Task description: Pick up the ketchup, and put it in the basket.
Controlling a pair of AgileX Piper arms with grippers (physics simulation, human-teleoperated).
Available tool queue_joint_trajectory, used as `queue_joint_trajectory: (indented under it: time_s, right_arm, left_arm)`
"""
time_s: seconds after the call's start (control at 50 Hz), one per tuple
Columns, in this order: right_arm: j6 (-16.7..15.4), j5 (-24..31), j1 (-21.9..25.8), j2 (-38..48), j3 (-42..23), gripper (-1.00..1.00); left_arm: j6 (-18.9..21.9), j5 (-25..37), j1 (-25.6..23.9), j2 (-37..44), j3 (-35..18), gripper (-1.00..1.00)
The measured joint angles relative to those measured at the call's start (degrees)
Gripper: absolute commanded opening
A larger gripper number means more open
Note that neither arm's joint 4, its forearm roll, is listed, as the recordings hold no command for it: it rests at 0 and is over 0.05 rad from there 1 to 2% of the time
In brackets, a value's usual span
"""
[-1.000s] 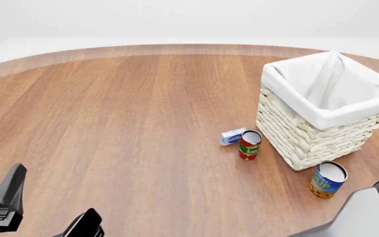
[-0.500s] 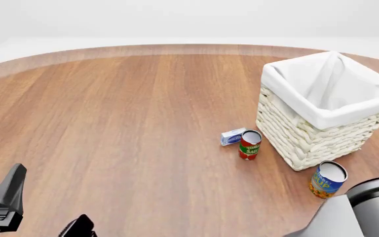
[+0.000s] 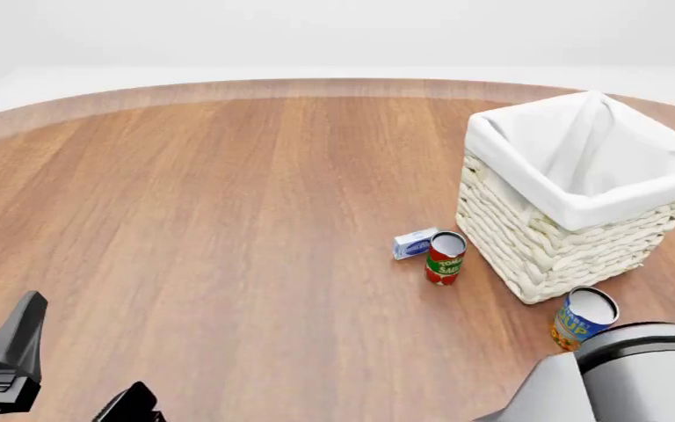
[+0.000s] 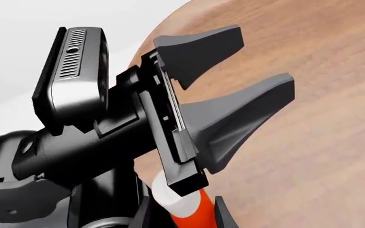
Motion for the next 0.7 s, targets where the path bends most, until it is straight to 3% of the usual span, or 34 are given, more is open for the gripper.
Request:
queue_joint_trajectory:
  time_s: [0.22,0.24,0.7]
  right_arm:
    - [0.2,0.4,-0.1,1.5,-1.2,1.0]
    - [0.3,0.5,-0.1,1.6,-1.2,-1.0]
    - [-0.7,1.0,-1.3,1.7,-2.4,-1.0]
  left_arm:
    - [0.0,0.0,0.0,0.0,0.0,1.0]
    - [0.0,0.0,0.0,0.0,0.0,1.0]
    - [0.0,0.0,0.0,0.0,0.0,1.0]
